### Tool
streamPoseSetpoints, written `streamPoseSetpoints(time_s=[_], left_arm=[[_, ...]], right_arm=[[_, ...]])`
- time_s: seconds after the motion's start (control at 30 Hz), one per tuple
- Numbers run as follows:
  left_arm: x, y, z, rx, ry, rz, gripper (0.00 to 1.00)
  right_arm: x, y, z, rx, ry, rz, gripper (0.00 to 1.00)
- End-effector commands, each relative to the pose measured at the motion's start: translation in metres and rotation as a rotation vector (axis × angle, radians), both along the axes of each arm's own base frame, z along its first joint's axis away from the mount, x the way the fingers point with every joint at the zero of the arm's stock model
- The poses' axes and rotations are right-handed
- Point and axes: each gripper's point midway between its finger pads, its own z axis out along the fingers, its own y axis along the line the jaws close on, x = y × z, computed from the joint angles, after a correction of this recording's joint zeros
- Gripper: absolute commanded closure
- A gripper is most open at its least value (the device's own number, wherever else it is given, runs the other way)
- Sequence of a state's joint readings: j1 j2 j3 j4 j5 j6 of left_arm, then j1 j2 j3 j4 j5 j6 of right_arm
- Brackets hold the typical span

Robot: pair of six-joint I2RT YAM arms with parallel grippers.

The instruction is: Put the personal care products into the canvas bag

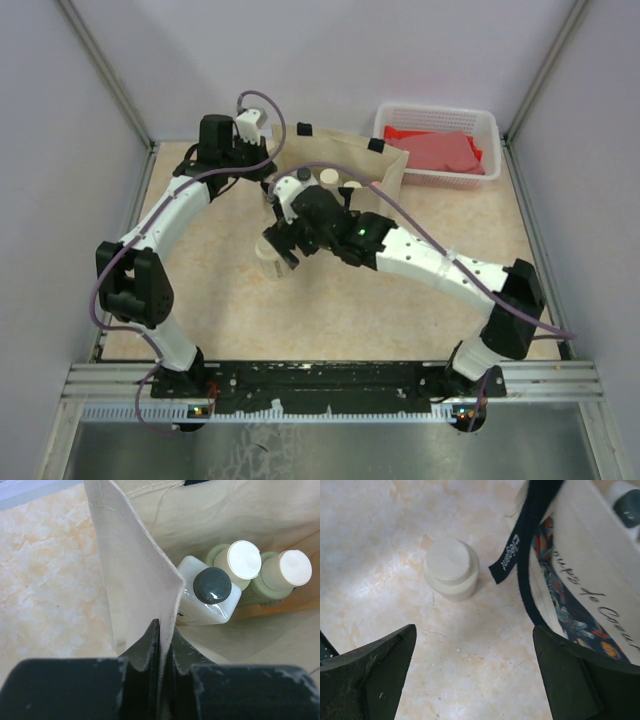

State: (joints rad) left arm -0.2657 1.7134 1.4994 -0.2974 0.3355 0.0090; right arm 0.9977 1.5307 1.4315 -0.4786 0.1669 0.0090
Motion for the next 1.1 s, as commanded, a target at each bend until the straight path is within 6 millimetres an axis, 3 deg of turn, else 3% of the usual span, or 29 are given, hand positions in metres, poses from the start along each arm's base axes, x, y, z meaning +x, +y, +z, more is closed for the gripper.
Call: streamPoseSetpoints(time_s=[0.0, 0.1, 0.17, 0.43, 0.87, 1.07], left_arm=[[0.012, 0.000, 0.022, -0.006, -0.080, -0.010, 1.00], [0.011, 0.001, 0.021, 0.000, -0.078, -0.010, 1.00], [0.011, 0.003, 0.020, 0.008, -0.081, -0.006, 1.00], [0.010, 0.002, 0.022, 0.006, -0.086, -0.011, 1.00], [0.010, 0.004, 0.025, 0.007, -0.088, -0.006, 1.00], [0.009, 0.006, 0.027, 0.009, -0.091, 0.001, 1.00]], right_arm=[[0.000, 0.037, 0.018, 0.071, -0.050, 0.083, 0.01], [-0.003, 0.054, 0.010, 0.054, -0.037, 0.136, 0.01], [-0.002, 0.064, -0.010, 0.013, -0.016, 0.164, 0.01], [0.003, 0.085, -0.048, -0.055, 0.014, 0.221, 0.01], [0.016, 0.122, -0.079, -0.068, 0.021, 0.297, 0.01], [0.026, 0.123, -0.098, -0.135, 0.039, 0.285, 0.01]])
